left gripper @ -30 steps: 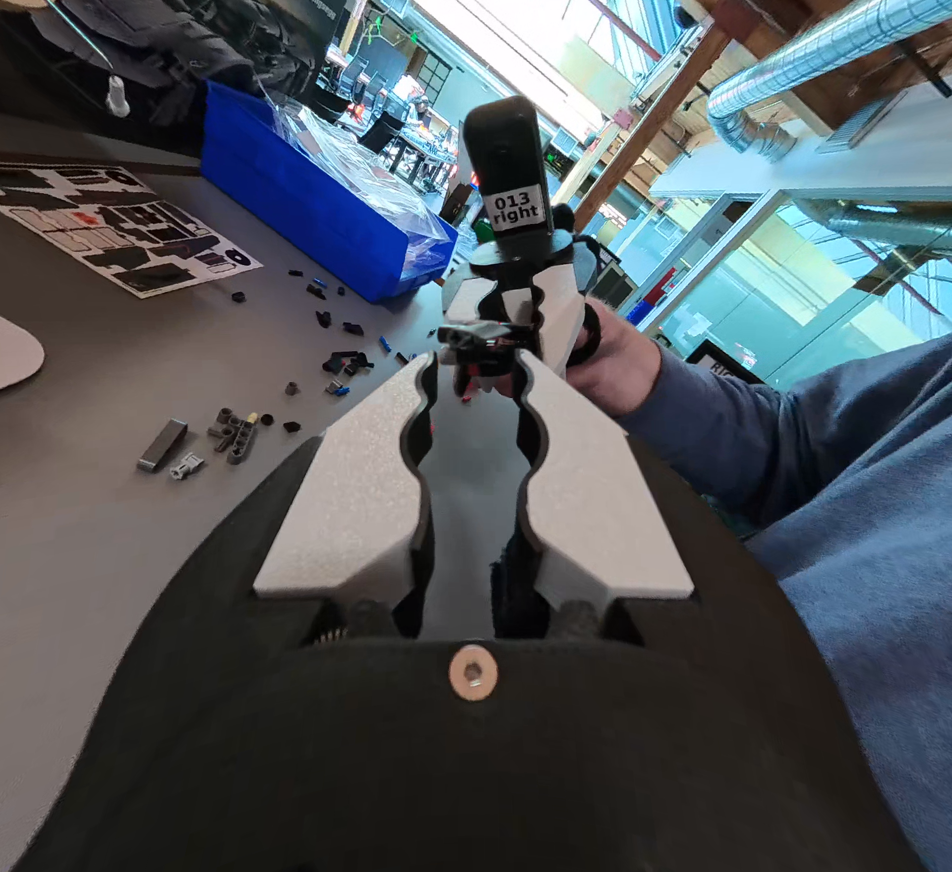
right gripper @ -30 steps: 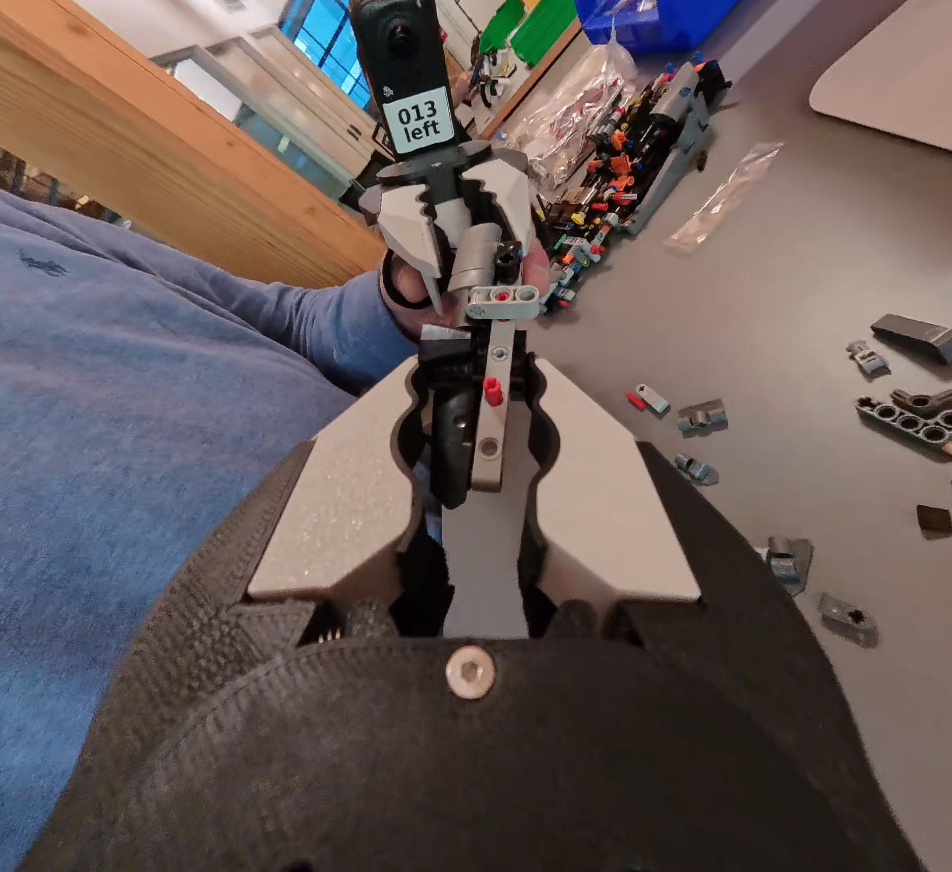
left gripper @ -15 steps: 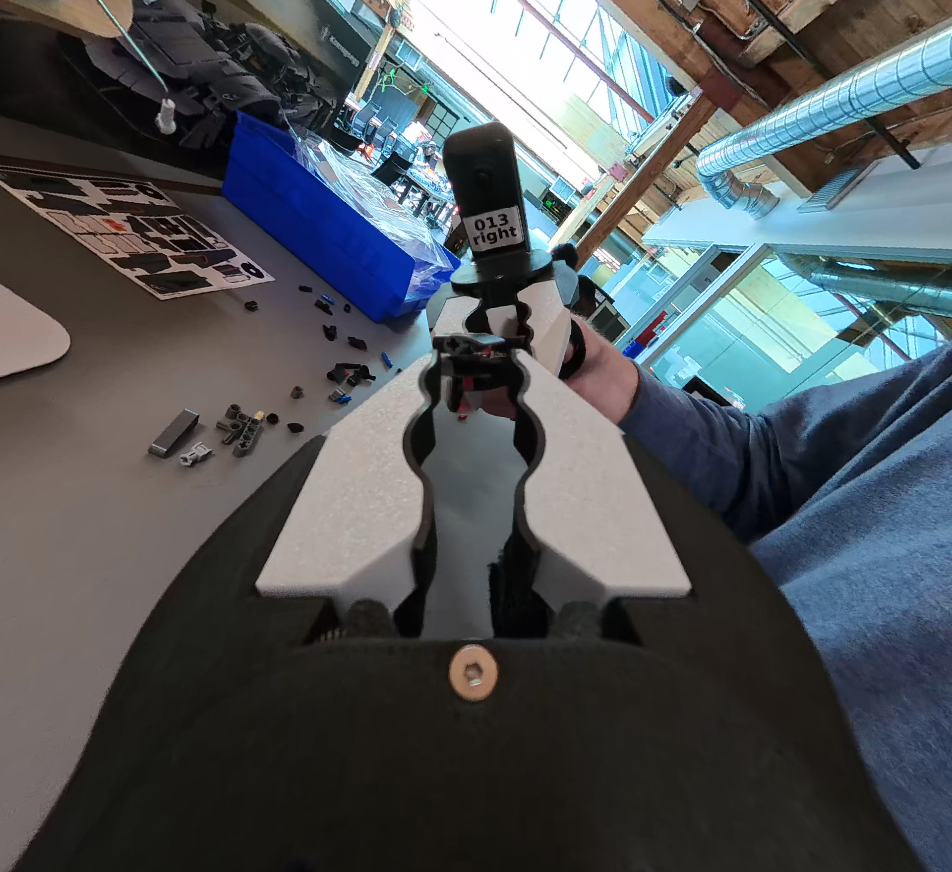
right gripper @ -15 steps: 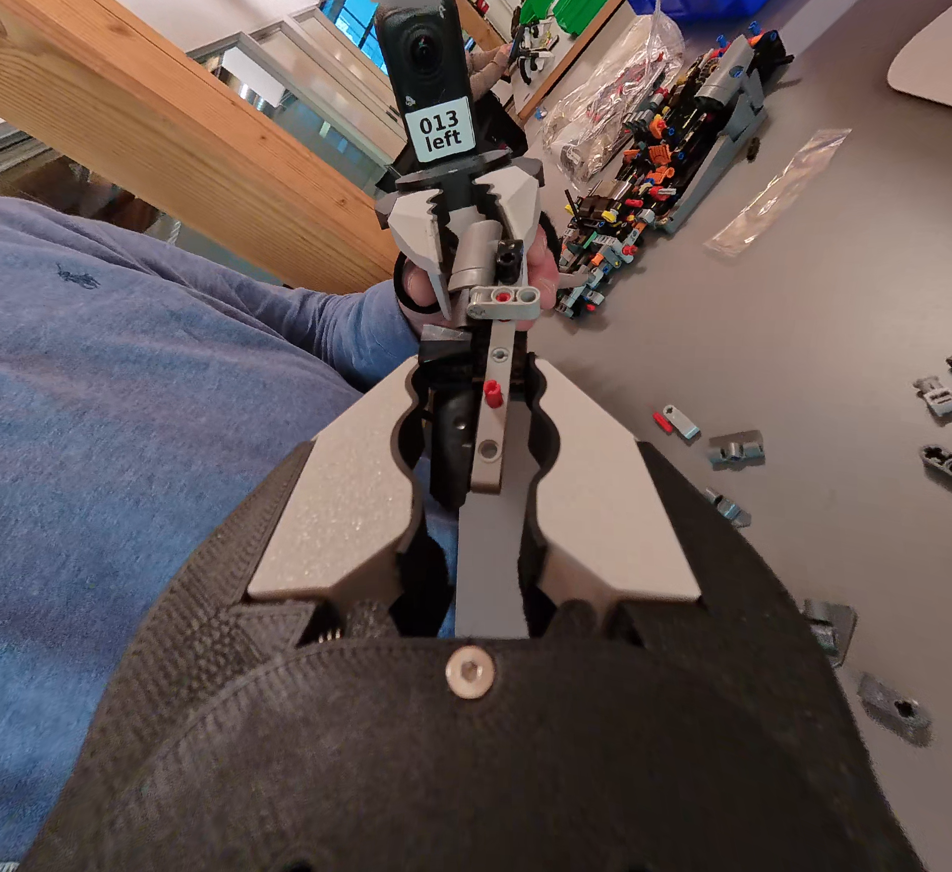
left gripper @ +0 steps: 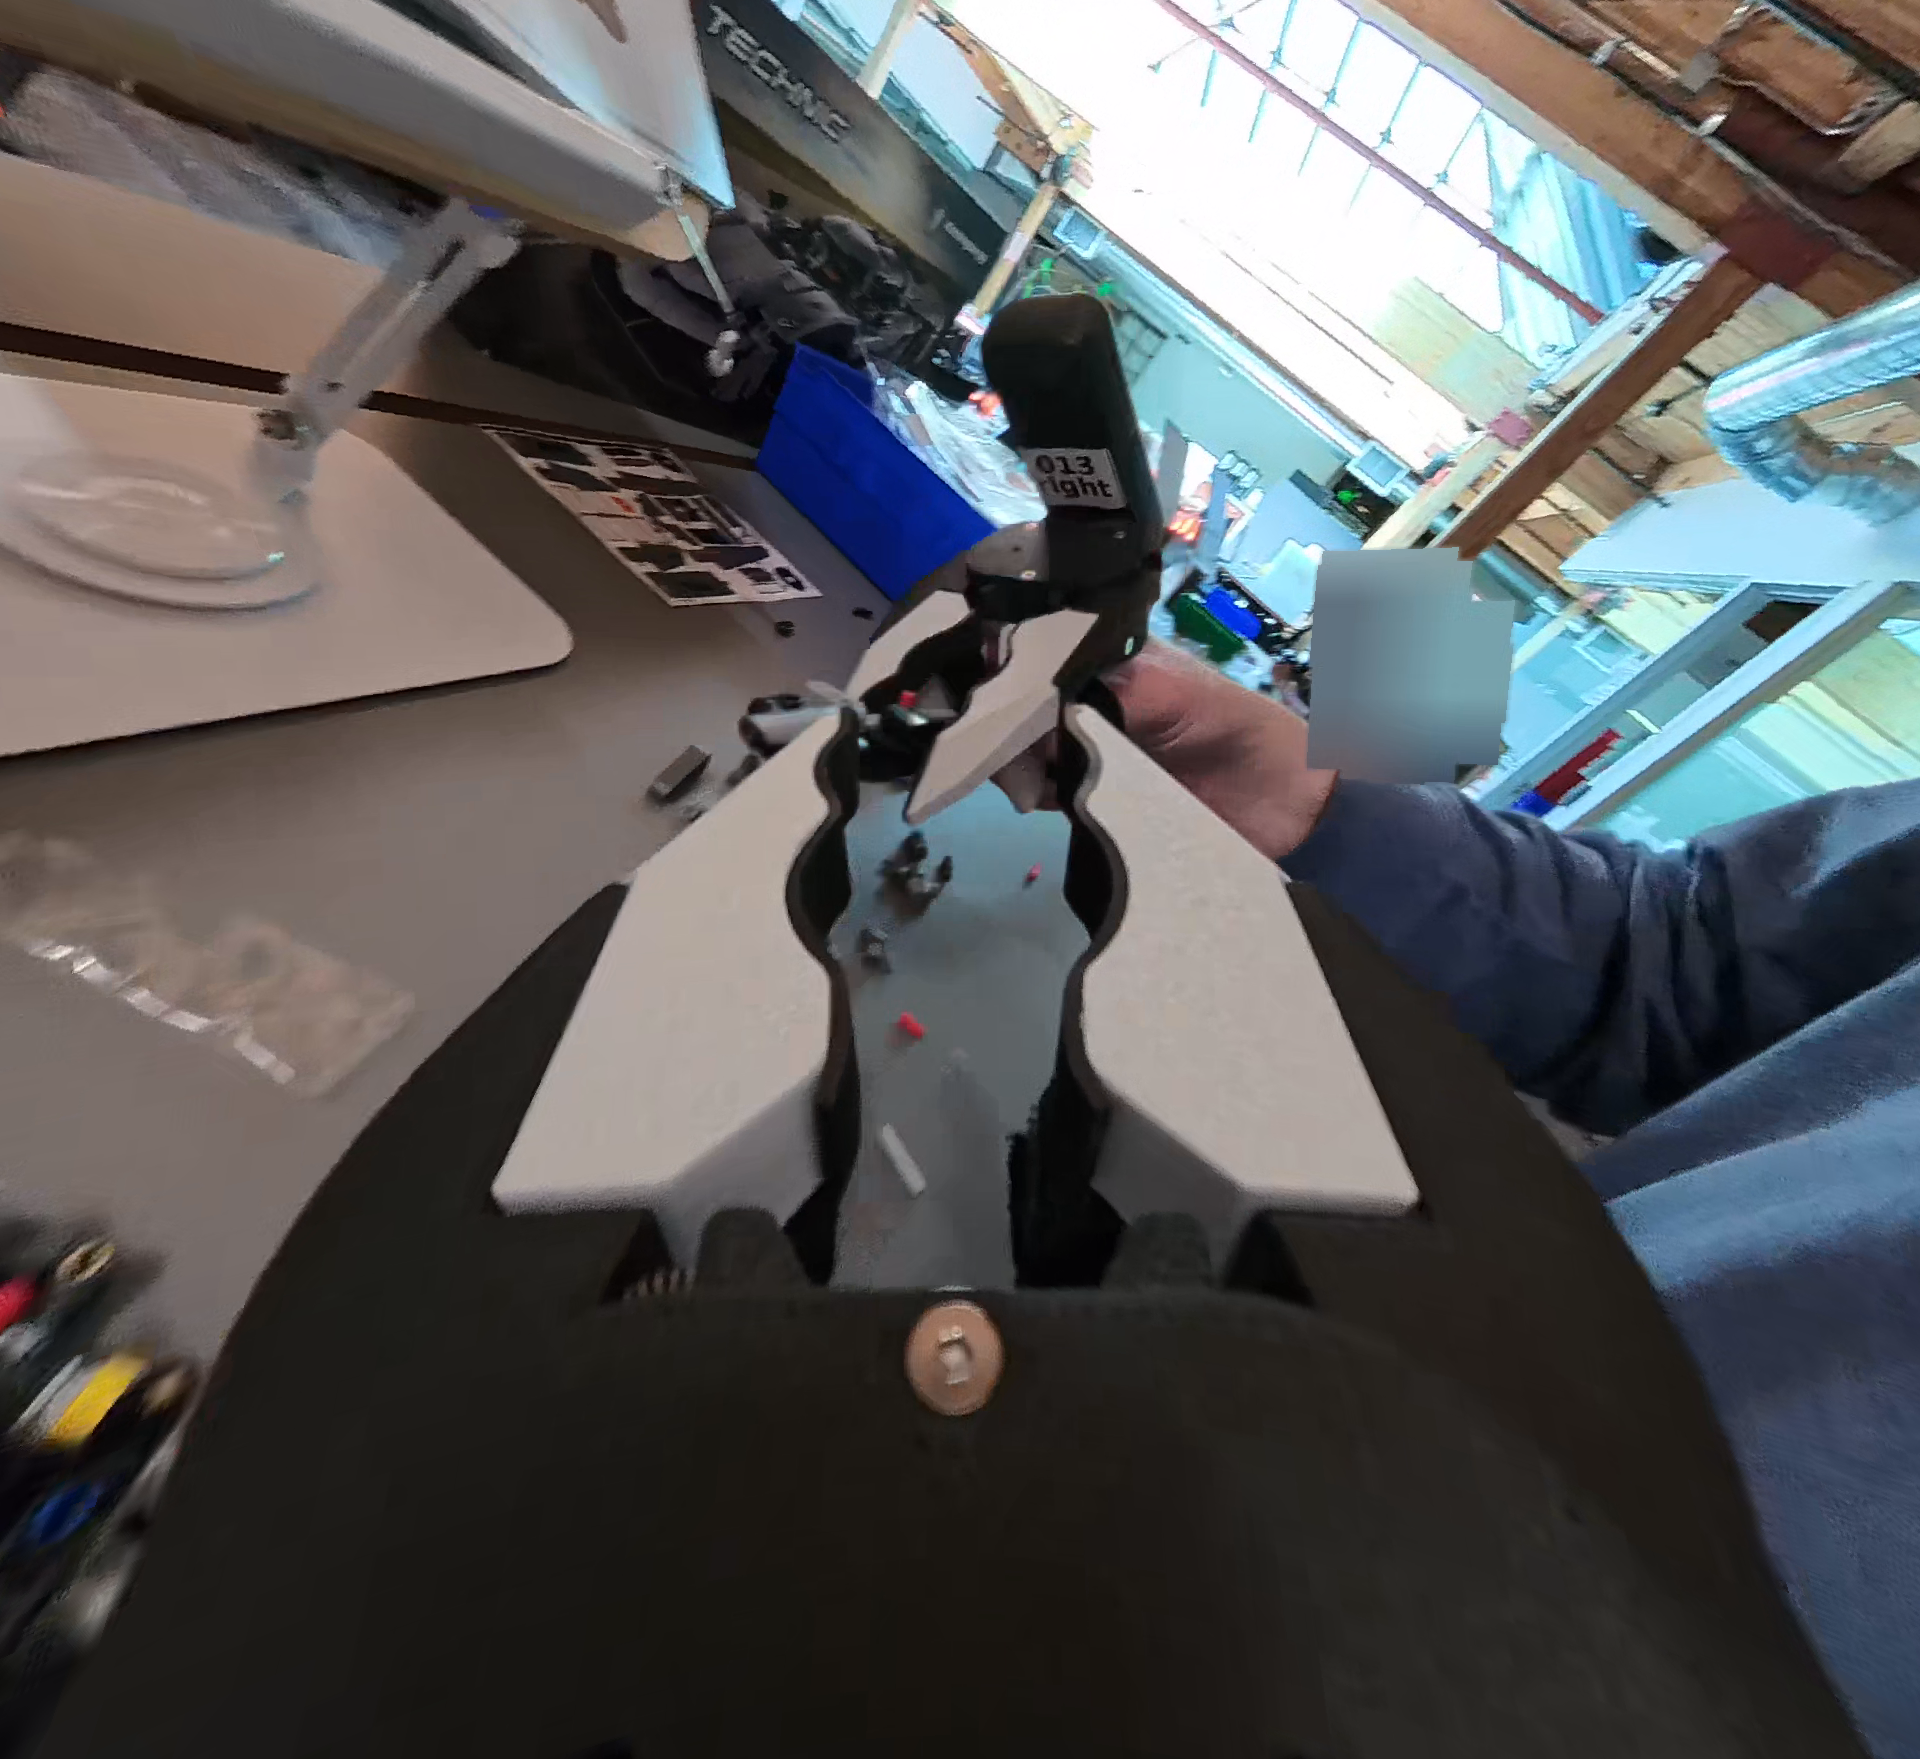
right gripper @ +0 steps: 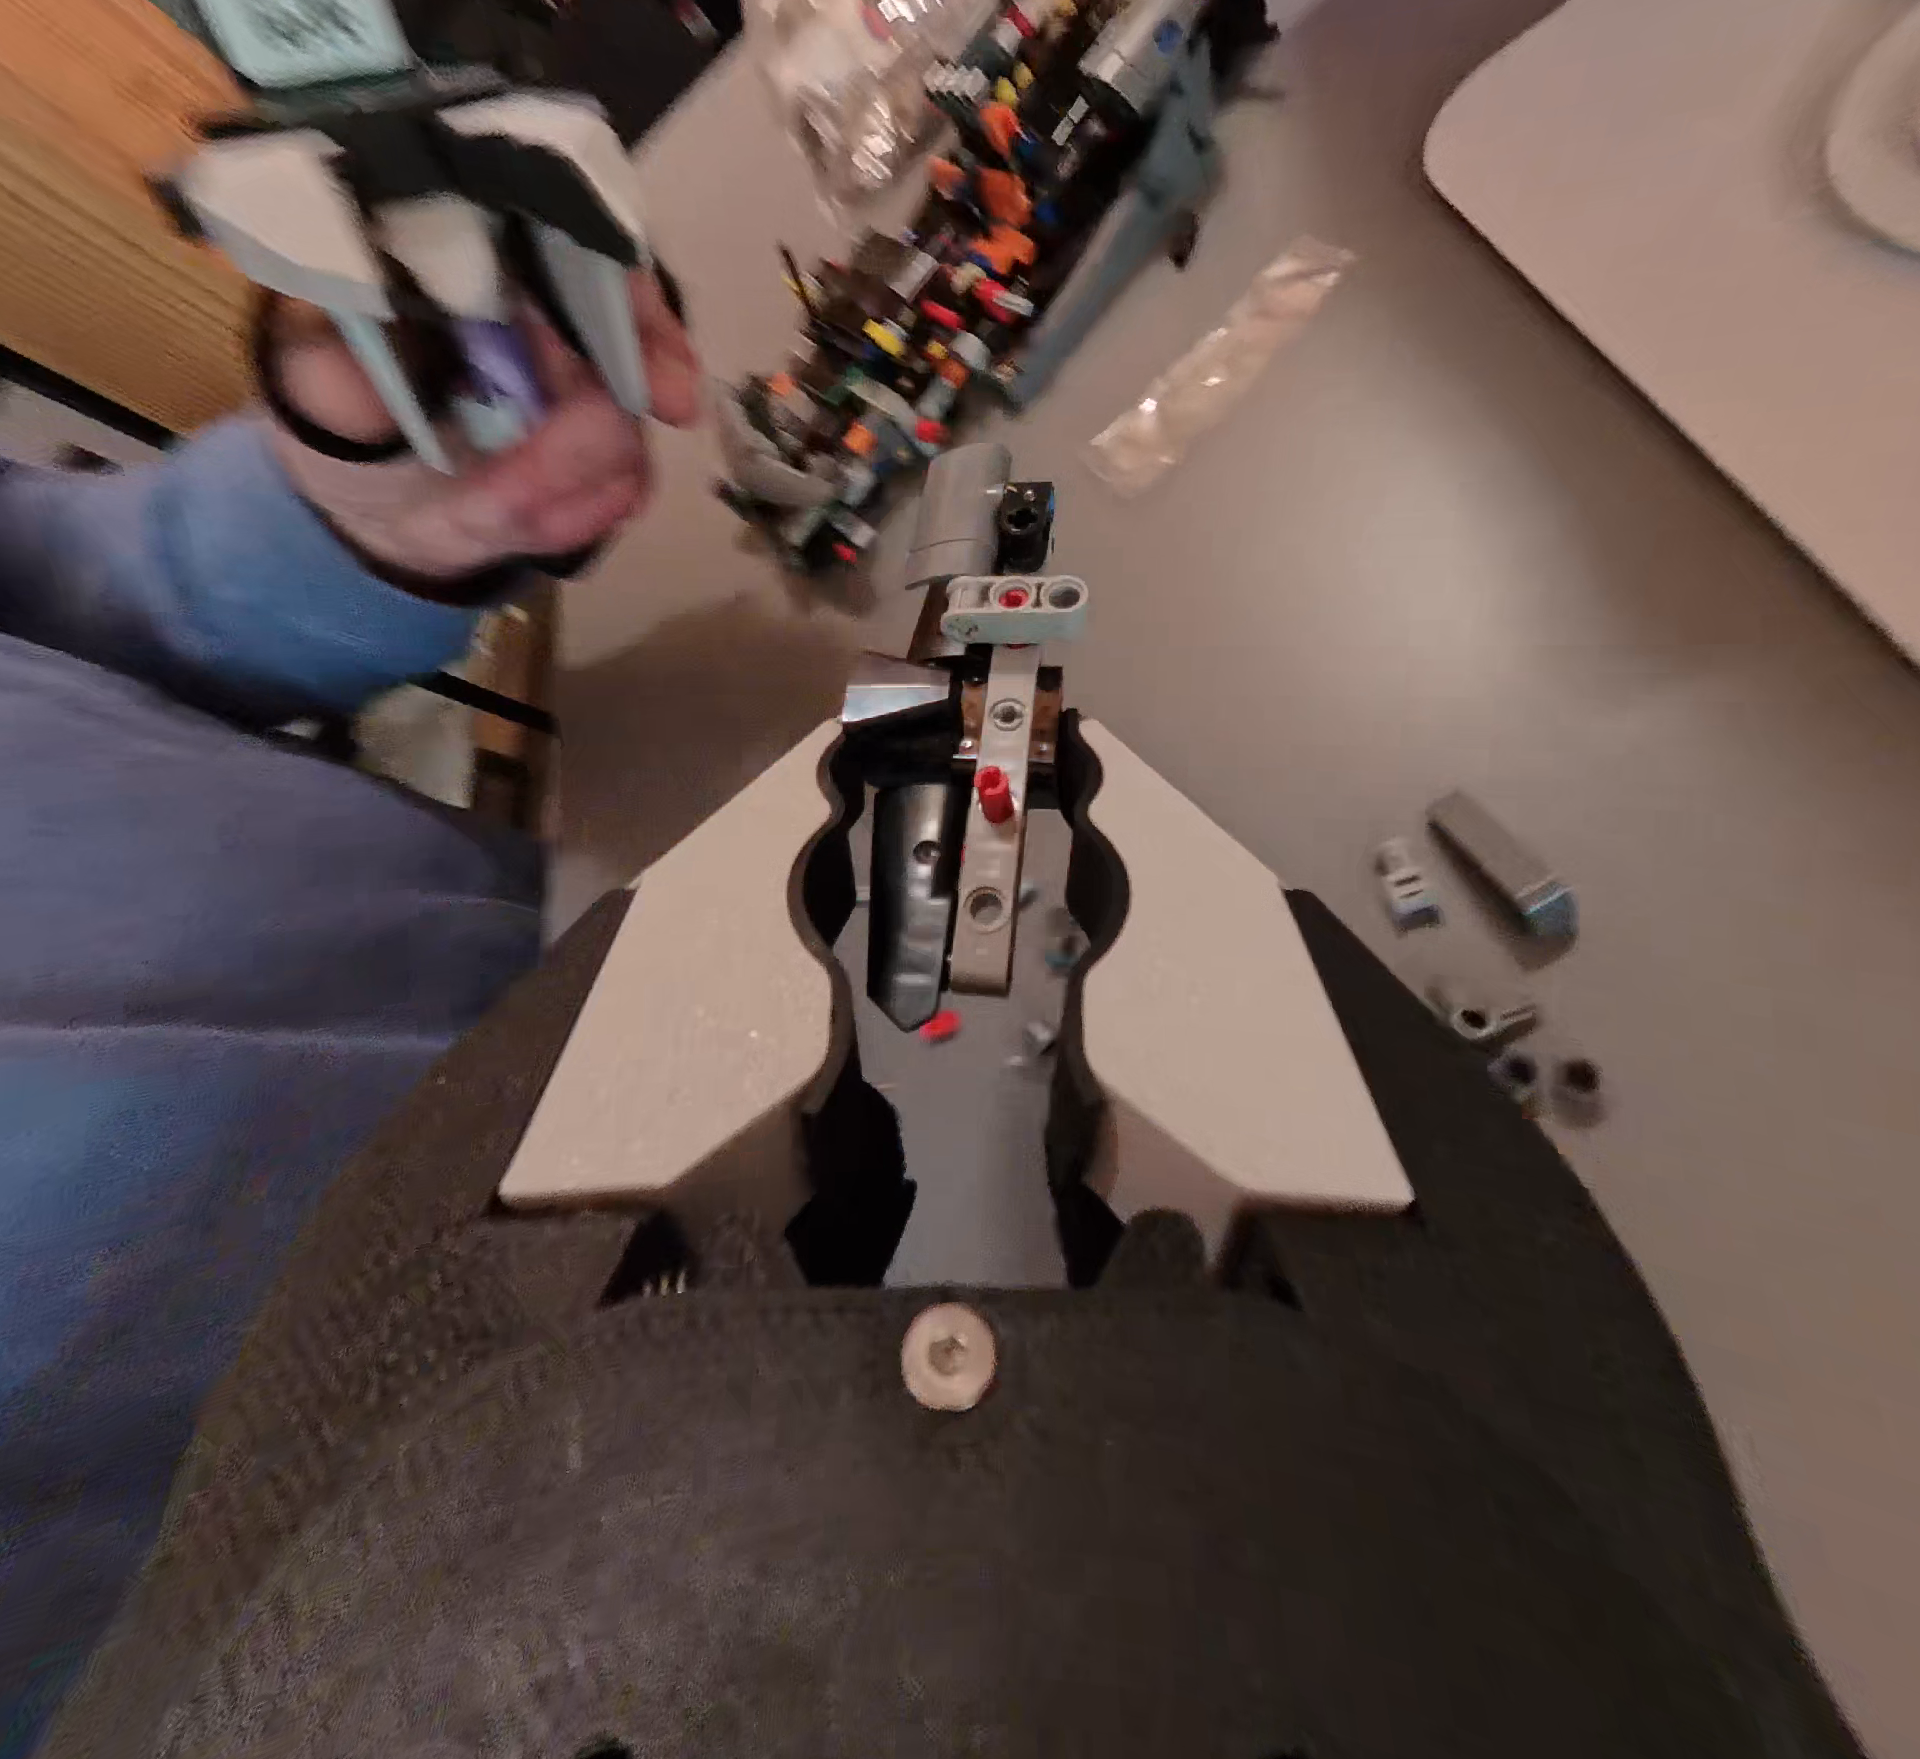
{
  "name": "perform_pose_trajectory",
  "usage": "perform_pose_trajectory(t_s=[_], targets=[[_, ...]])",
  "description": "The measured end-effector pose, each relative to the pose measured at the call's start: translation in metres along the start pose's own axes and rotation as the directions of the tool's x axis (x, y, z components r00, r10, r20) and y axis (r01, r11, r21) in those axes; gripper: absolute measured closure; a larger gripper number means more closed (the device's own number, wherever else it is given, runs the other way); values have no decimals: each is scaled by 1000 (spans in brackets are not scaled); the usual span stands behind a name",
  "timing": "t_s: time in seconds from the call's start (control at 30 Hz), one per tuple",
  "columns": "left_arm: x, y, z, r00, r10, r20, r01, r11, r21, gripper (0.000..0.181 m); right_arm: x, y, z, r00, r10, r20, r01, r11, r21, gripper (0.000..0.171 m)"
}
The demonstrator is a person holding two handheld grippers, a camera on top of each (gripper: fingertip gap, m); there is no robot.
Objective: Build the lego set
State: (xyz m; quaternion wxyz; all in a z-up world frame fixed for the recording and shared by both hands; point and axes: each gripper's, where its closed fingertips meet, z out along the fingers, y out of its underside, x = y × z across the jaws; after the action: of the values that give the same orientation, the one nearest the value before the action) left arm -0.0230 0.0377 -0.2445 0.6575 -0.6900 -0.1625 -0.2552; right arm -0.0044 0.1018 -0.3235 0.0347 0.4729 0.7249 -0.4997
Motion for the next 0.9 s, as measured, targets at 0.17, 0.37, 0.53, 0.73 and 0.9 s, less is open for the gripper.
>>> perform_pose_trajectory(t_s=[0.17, 0.37, 0.53, 0.73, 0.9], targets=[[-16, 5, -30, 996, -6, 90, 6, 1000, 11, 143, 34, 15, 47, 985, -140, -103, 123, 980, -159, 136], [-22, 9, -52, 991, -13, 134, 11, 1000, 18, 144, 47, 20, 68, 954, -255, -156, 202, 935, -291, 136], [-23, 9, -60, 990, -7, 142, 4, 1000, 18, 144, 54, 23, 67, 890, -394, -229, 282, 871, -403, 128], [-21, 6, -63, 991, 9, 132, -10, 1000, 10, 143, 50, 24, 50, 846, -441, -300, 289, 852, -436, 121], [-14, 12, -63, 992, 50, 116, -46, 998, -40, 141, 22, 23, 17, 862, -364, -352, 247, 909, -334, 118]])
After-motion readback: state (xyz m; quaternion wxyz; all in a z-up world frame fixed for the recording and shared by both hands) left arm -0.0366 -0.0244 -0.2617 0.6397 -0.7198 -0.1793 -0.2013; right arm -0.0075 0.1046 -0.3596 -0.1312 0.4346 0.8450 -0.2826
